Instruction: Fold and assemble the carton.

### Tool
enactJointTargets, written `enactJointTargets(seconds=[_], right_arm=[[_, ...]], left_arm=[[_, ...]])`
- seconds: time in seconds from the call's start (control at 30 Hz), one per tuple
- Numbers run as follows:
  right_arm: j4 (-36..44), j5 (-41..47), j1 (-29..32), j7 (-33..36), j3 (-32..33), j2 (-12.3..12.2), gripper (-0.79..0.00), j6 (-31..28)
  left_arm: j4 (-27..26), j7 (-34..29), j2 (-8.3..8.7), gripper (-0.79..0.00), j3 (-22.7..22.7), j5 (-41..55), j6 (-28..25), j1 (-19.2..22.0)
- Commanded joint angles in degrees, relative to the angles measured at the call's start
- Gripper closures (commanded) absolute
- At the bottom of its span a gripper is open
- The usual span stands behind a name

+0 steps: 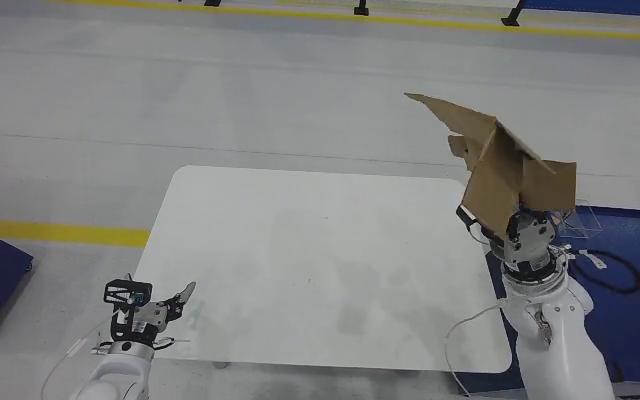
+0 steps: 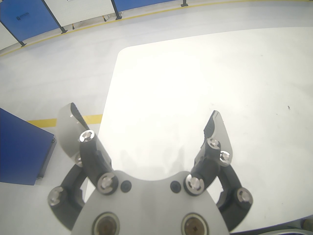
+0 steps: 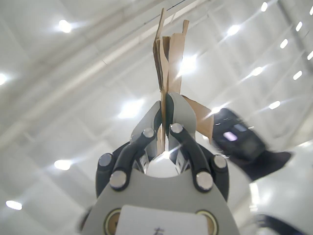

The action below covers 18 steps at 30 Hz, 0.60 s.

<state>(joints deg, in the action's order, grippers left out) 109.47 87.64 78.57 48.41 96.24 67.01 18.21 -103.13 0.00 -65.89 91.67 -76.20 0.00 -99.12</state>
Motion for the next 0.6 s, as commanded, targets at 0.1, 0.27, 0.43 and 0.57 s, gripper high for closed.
enactJointTargets(seconds=[0.1,0.27,0.43,0.57], right_arm=[[0.73,-39.8,4.35,8.22,1.26,0.3,0.0,-39.42],[-2.41,-49.88,8.45,6.33,-1.47,1.11,0.0,-56.95],[-6.22,-53.93,8.38,5.14,-4.21,1.4,0.0,-60.65],[-6.22,-53.93,8.38,5.14,-4.21,1.4,0.0,-60.65]], left_arm=[[0.0,0.0,0.0,-0.785,0.0,0.0,0.0,0.0],[0.0,0.0,0.0,-0.785,0.0,0.0,0.0,0.0],[0.0,0.0,0.0,-0.785,0.0,0.0,0.0,0.0],[0.0,0.0,0.0,-0.785,0.0,0.0,0.0,0.0]])
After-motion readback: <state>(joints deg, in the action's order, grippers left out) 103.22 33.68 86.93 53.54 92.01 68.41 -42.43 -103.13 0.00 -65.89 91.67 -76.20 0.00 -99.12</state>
